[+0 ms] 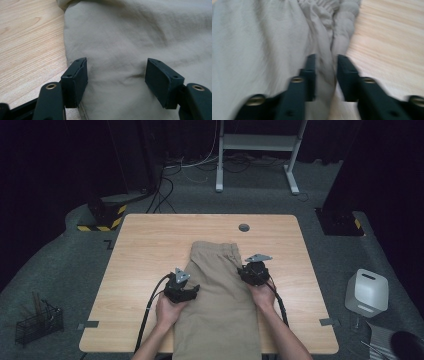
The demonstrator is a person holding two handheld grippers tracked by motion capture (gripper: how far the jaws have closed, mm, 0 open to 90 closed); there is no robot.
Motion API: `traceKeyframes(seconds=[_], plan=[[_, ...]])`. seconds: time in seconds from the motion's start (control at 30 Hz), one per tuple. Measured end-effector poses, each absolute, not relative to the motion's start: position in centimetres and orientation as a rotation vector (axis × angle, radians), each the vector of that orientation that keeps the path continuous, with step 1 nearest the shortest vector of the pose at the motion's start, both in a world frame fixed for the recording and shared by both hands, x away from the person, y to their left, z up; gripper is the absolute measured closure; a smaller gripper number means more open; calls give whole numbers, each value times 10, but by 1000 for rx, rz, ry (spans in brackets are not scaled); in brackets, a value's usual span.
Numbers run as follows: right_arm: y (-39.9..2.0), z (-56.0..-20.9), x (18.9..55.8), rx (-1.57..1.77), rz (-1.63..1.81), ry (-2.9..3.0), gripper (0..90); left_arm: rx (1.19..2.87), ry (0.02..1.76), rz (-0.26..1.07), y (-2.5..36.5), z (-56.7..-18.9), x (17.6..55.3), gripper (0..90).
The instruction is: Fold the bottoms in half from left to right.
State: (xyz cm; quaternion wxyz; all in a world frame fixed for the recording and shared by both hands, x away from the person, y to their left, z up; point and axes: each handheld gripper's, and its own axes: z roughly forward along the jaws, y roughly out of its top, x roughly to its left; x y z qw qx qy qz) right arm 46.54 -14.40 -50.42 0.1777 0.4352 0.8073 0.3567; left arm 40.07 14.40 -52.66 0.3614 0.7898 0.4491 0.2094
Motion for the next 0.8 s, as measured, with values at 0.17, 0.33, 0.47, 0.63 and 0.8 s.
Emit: traceKeyframes(seconds=[0.17,0.33,0.47,0.63,0.8], plan=[[-157,-503,477,1227,929,2251,898,2042,1145,544,146,-526,401,352],[-165,-513,483,1284,865,2257,782,2042,1141,544,146,-526,401,363],[-162,-500,473,1262,948,2177,647,2038,1145,542,145,-527,401,362],[-151,-488,480,1269,1084,2157,639,2038,1147,541,145,-527,401,361],[-145,-506,492,1272,958,2228,900,2037,1148,544,145,-527,401,361]])
